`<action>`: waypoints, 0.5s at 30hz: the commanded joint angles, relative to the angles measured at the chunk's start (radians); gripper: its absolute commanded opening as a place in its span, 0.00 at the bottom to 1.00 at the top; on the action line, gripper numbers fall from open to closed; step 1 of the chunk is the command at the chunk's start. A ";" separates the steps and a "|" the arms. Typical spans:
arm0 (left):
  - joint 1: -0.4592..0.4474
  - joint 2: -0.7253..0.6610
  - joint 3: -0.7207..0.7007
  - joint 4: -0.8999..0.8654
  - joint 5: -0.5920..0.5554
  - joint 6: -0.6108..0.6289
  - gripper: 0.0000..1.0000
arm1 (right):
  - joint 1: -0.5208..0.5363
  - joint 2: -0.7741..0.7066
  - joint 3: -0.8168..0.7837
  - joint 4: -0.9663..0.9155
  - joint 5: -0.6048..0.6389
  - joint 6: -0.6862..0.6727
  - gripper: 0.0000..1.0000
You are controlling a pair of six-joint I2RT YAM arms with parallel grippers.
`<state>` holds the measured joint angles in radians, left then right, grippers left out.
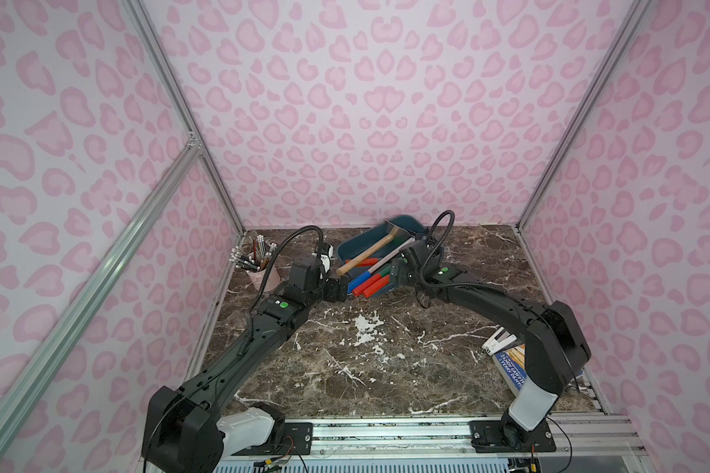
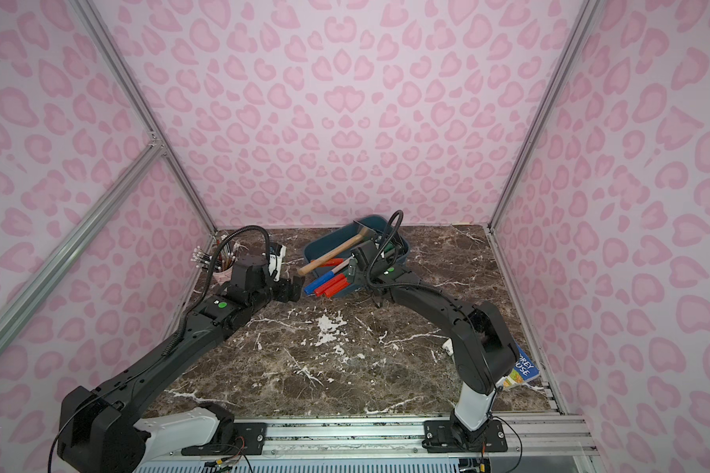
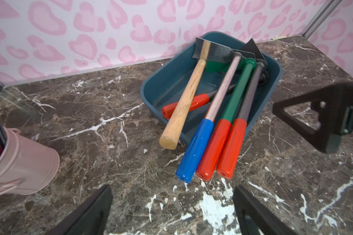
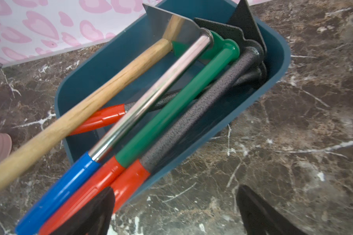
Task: Put the small hoe into the storage box
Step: Reset both arms
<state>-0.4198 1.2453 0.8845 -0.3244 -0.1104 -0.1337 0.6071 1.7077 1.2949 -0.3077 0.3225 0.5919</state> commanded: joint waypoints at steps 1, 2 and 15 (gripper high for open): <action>0.004 -0.009 -0.025 0.166 -0.025 0.059 0.96 | -0.017 -0.066 -0.086 0.139 -0.024 -0.109 0.98; 0.004 -0.009 -0.033 0.194 -0.028 0.075 0.96 | -0.023 -0.087 -0.116 0.157 -0.027 -0.127 0.98; 0.090 0.024 -0.078 0.420 -0.048 0.203 0.96 | -0.103 -0.347 -0.405 0.330 0.007 -0.291 0.98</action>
<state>-0.3508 1.2579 0.8158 -0.0204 -0.1463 0.0364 0.5186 1.4040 0.9257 -0.0803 0.2958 0.3542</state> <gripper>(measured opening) 0.960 0.979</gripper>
